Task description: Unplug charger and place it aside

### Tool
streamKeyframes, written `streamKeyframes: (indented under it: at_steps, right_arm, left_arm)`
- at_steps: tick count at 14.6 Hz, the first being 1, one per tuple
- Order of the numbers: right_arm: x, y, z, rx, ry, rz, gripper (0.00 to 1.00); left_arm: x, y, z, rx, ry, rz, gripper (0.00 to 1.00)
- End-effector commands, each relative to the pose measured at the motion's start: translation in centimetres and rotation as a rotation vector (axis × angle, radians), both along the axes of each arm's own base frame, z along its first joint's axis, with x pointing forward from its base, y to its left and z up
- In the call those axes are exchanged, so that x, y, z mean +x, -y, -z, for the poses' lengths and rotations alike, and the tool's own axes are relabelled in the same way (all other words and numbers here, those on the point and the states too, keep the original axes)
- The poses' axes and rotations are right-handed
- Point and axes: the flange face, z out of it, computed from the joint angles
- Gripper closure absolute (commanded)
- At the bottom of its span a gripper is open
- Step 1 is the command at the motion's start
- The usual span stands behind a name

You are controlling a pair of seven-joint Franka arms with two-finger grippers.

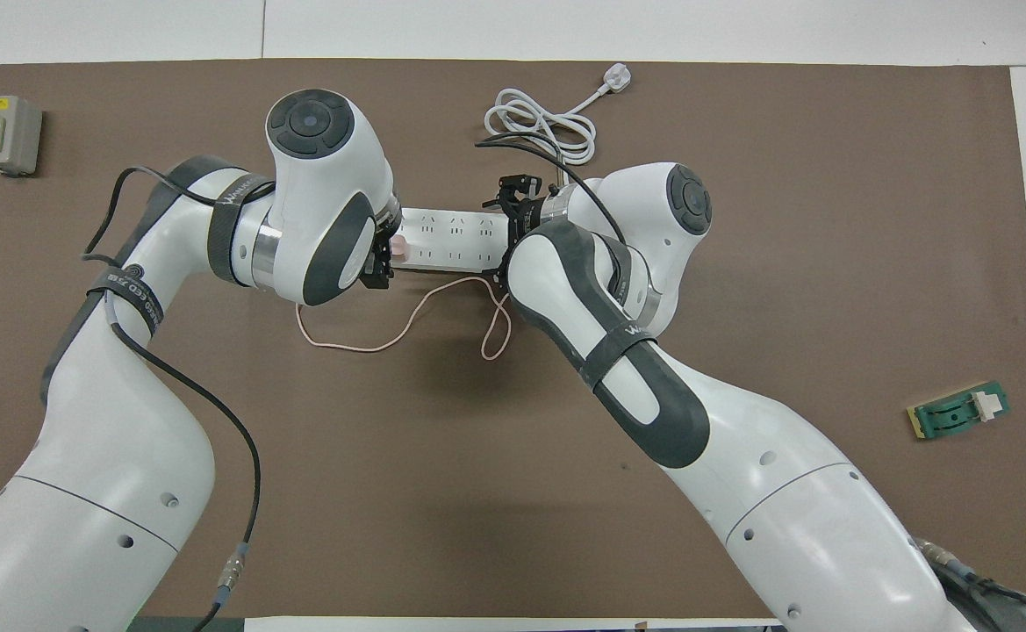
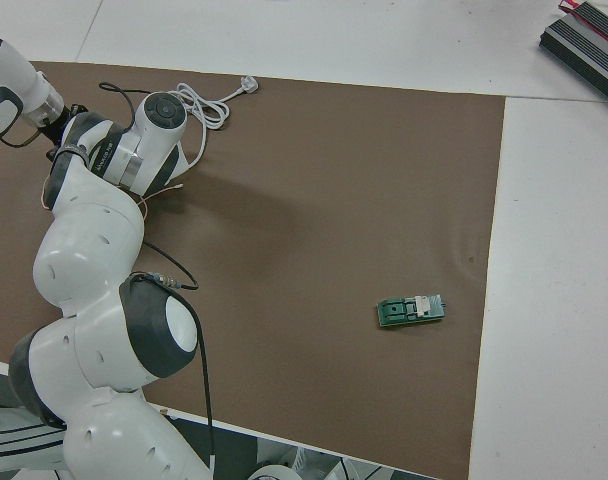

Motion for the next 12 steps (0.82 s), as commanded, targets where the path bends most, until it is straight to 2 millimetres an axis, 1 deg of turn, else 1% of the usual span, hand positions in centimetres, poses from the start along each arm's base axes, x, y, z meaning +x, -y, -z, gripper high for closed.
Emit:
streamKeyframes:
  at_steps: [1,5,9,12]
  right_arm:
    - [0.1,0.2,1.3,-0.012,0.028,-0.030,0.00]
    - [0.2,0.4,1.7,-0.030,0.059,-0.078,0.00]
    - [0.6,1.2,3.2,-0.068,0.066,-0.109,0.00]
    - [0.7,1.2,3.2,-0.061,0.065,-0.103,0.00]
  left_arm:
    - [0.0,0.0,0.4,0.011,0.014,0.007,0.07]
    - [-0.1,0.0,0.4,0.011,0.013,0.007,0.07]
    - [-0.1,0.0,0.4,0.011,0.013,0.007,0.06]
    - [0.0,-0.1,0.4,0.011,0.014,0.007,0.06]
